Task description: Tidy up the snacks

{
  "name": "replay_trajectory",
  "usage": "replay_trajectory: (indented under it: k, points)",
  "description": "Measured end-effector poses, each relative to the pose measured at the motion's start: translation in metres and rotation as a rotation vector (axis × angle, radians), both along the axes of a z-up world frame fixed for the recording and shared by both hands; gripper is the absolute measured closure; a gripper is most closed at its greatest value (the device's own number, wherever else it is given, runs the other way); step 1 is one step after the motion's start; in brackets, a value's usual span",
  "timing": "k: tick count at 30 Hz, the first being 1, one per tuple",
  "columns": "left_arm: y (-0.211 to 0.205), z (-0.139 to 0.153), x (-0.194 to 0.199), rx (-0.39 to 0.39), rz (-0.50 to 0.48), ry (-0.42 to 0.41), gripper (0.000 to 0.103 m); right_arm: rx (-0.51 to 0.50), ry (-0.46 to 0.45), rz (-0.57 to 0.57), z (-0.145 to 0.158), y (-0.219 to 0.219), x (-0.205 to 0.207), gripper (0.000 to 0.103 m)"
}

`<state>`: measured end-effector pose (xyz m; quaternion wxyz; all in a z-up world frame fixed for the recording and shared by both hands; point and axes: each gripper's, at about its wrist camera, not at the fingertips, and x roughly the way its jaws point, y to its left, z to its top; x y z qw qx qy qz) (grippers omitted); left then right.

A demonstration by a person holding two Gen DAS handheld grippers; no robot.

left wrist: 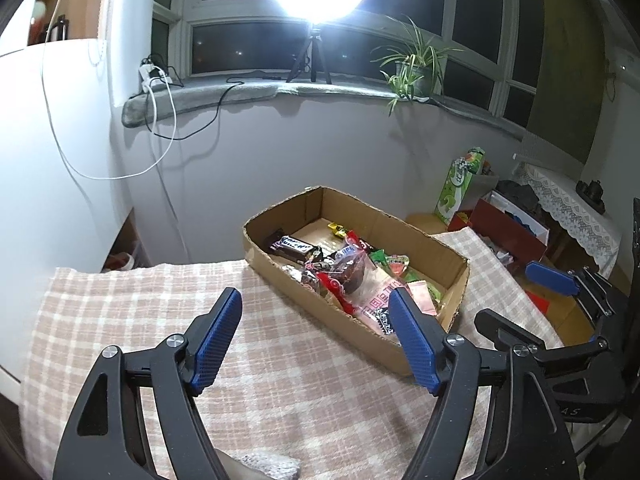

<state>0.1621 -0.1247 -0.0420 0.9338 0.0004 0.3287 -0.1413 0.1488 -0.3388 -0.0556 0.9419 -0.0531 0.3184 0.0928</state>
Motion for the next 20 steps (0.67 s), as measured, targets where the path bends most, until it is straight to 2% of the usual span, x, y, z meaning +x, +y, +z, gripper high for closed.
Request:
replay_trajectory:
  k: [20]
  points:
    - [-0.0055, 0.0018, -0.0063, 0.010, -0.019, -0.023, 0.027, -0.005, 0.006, -0.003, -0.0012, -0.0051, -0.0013, 0.010]
